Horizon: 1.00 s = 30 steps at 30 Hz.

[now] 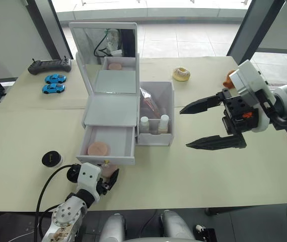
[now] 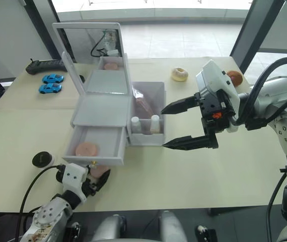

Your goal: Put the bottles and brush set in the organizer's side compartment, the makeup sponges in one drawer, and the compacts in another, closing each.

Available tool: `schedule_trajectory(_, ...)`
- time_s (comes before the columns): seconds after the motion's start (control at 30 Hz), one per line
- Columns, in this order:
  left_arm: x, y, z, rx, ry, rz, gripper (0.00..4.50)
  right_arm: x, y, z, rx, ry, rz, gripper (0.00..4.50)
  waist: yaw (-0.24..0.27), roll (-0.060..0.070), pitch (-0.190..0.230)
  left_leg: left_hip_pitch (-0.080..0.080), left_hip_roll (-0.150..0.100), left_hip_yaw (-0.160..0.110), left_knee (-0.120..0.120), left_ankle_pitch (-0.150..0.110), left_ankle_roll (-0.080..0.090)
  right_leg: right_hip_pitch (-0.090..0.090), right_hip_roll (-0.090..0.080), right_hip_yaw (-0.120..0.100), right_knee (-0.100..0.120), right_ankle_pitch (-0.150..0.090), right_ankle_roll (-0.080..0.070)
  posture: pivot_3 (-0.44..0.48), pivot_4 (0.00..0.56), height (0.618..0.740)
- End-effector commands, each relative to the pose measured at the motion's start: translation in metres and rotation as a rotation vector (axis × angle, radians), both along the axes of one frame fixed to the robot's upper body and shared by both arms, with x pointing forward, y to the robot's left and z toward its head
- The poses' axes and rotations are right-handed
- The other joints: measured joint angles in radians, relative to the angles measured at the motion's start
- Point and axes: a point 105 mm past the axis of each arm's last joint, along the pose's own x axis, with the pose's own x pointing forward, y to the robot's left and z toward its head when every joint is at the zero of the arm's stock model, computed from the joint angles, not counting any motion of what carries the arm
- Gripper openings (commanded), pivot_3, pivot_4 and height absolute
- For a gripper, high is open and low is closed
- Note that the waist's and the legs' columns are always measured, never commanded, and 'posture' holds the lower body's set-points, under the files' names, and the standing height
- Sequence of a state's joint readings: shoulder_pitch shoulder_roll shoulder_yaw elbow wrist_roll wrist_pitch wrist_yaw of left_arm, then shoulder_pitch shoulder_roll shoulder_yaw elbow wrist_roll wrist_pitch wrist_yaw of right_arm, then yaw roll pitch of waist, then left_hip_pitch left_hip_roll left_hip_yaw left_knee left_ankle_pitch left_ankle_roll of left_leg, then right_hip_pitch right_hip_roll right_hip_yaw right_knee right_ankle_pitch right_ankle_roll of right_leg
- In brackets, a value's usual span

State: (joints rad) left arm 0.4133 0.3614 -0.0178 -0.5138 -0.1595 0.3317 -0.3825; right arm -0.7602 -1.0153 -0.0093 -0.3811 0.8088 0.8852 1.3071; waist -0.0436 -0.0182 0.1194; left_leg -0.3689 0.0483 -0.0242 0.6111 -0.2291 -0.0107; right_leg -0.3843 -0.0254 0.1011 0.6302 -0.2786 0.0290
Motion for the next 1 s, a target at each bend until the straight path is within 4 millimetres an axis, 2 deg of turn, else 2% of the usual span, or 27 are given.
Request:
schedule_trajectory(0.03, -0.019, -0.001, 0.003, 0.028, 0.052, -0.159, 2.96, -0.003, -0.002, 0.007, -0.005, -0.04, 0.012, 4.5, -0.003, 0.0, 0.0, 0.0, 0.0, 0.0, 0.0, 0.0, 0.0, 0.0, 0.0, 0.0, 0.0, 0.0, 0.0, 0.0, 0.15, 0.74)
schedule_trajectory(0.33, -0.065, 0.022, 0.031, -0.03, 0.152, -0.4, 2.96, 0.0, 0.004, 0.002, 0.019, -0.042, 0.054, 4.5, -0.002, -0.003, 0.002, 0.0, 0.001, 0.001, -0.001, 0.0, 0.0, -0.002, -0.001, -0.001, 0.0, -0.004, 0.002, 0.0, 0.15, 0.74)
schedule_trajectory(0.4, -0.074, 0.031, 0.039, -0.042, 0.184, -0.435, 2.96, 0.003, 0.006, 0.001, 0.027, -0.044, 0.06, 4.5, -0.001, -0.004, 0.003, 0.0, 0.002, 0.001, -0.001, 0.0, 0.0, -0.002, -0.001, -0.001, 0.0, -0.006, -0.001, 0.0, 0.15, 0.74)
schedule_trajectory(0.47, -0.082, 0.053, 0.053, -0.096, 0.291, -0.43, 2.96, 0.005, 0.008, -0.001, 0.033, -0.048, 0.068, 4.5, -0.002, -0.005, 0.004, 0.0, 0.002, 0.001, -0.001, 0.0, 0.0, -0.002, -0.001, -0.002, 0.001, -0.007, -0.003, 0.0, 0.15, 0.74)
schedule_trajectory(0.53, -0.07, 0.079, 0.093, -0.133, 0.259, -0.394, 2.96, 0.007, 0.009, -0.002, 0.036, -0.052, 0.072, 4.5, -0.001, -0.006, 0.005, 0.0, 0.003, 0.0, -0.001, 0.0, 0.0, -0.003, -0.001, -0.004, 0.001, -0.008, -0.003, 0.0, 0.15, 0.74)
schedule_trajectory(0.57, -0.066, 0.086, 0.108, -0.141, 0.233, -0.39, 2.96, 0.008, 0.01, -0.003, 0.037, -0.052, 0.074, 4.5, 0.001, -0.005, 0.006, 0.001, 0.003, 0.0, -0.001, 0.0, 0.0, -0.003, -0.001, -0.004, 0.002, -0.008, -0.003, 0.0, 0.15, 0.74)
schedule_trajectory(0.63, -0.058, 0.095, 0.136, -0.145, 0.189, -0.399, 2.96, 0.009, 0.012, -0.003, 0.044, -0.051, 0.085, 4.5, 0.001, -0.004, 0.006, 0.002, 0.003, 0.0, -0.001, 0.0, 0.0, -0.004, -0.001, -0.006, 0.001, -0.009, -0.003, 0.0, 0.15, 0.74)
schedule_trajectory(0.73, -0.037, 0.095, 0.176, -0.09, 0.106, -0.454, 2.96, 0.008, 0.014, -0.004, 0.05, -0.04, 0.098, 4.5, 0.001, -0.005, 0.007, 0.002, 0.002, 0.001, -0.001, 0.0, 0.0, -0.003, -0.003, -0.005, -0.001, -0.009, -0.002, 0.0, 0.15, 0.74)
schedule_trajectory(0.83, -0.017, 0.084, 0.193, -0.021, 0.054, -0.518, 2.96, 0.005, 0.014, -0.007, 0.046, -0.022, 0.087, 4.5, 0.001, -0.004, 0.01, 0.001, 0.002, 0.0, -0.001, 0.0, 0.0, -0.002, -0.002, -0.005, 0.0, -0.004, 0.003, 0.0, 0.15, 0.74)
schedule_trajectory(0.93, 0.013, 0.073, 0.195, 0.055, -0.032, -0.528, 2.96, 0.005, 0.009, -0.011, 0.039, 0.024, 0.027, 4.5, 0.0, -0.003, 0.011, 0.002, 0.001, 0.001, -0.002, 0.0, 0.0, -0.002, -0.002, -0.004, 0.0, -0.003, 0.0, 0.0, 0.15, 0.74)
schedule_trajectory(1.0, 0.024, 0.063, 0.193, 0.06, -0.05, -0.563, 2.96, 0.005, 0.007, -0.013, 0.036, 0.046, -0.007, 4.5, 0.0, -0.003, 0.011, 0.001, 0.001, 0.001, -0.002, 0.0, 0.0, -0.002, -0.002, -0.004, 0.0, -0.002, -0.001, 0.0, 0.15, 0.74)
